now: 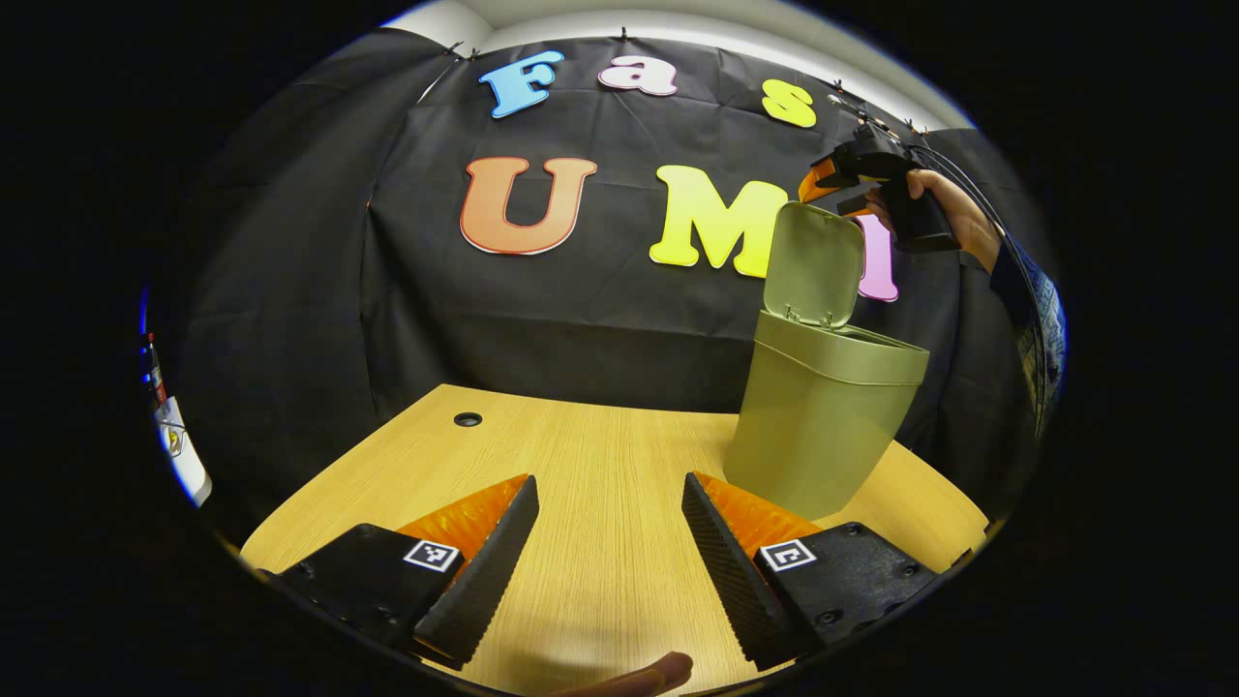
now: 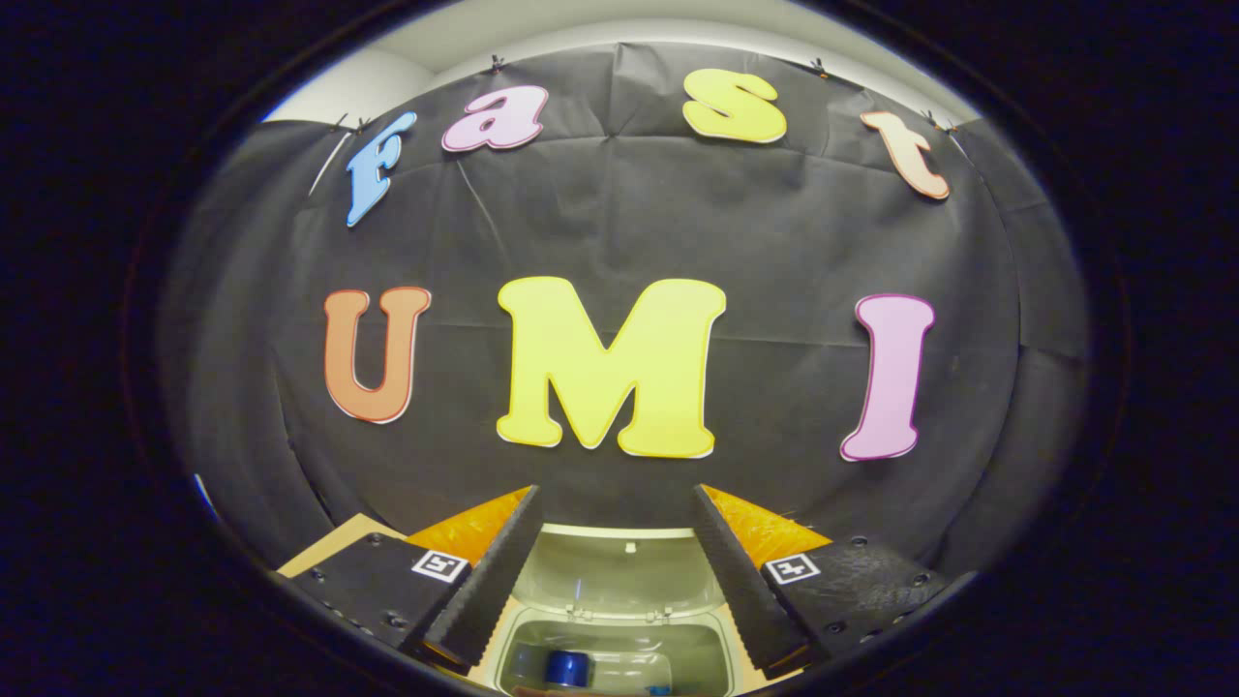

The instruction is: Press the lid of the desktop garbage bin to open it, pick up the crumpled paper on the desktop and throw it into the bin, then pick up the pop can on the desktop and drop it into the bin, and finally close the garbage bin lid.

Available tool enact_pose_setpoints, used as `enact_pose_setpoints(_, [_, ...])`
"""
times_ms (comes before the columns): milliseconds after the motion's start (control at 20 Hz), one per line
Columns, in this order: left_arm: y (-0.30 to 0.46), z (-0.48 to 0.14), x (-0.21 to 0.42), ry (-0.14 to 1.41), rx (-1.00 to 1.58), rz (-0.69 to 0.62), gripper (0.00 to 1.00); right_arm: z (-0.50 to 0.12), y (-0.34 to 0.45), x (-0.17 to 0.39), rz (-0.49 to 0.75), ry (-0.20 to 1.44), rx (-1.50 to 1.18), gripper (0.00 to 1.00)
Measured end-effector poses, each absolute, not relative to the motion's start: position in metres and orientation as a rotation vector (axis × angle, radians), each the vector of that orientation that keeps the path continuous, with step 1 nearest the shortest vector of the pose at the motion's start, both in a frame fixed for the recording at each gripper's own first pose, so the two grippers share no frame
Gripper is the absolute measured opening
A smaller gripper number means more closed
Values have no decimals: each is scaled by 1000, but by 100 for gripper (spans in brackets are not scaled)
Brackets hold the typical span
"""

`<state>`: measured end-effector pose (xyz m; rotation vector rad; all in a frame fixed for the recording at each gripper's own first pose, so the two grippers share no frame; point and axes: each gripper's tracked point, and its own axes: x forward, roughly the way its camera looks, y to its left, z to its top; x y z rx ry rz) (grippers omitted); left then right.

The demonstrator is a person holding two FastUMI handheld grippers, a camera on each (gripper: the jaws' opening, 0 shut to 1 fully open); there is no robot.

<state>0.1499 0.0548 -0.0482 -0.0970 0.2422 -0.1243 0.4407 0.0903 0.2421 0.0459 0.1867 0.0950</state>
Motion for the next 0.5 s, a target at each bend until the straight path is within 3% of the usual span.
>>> enact_pose_setpoints(400, [38, -40, 143, 203, -58, -165, 100, 226, 82, 396, 152, 212, 74, 95])
enact_pose_setpoints(500, [29, -43, 139, 209, -64, -197, 96, 208, 83, 383, 161, 236, 74, 93])
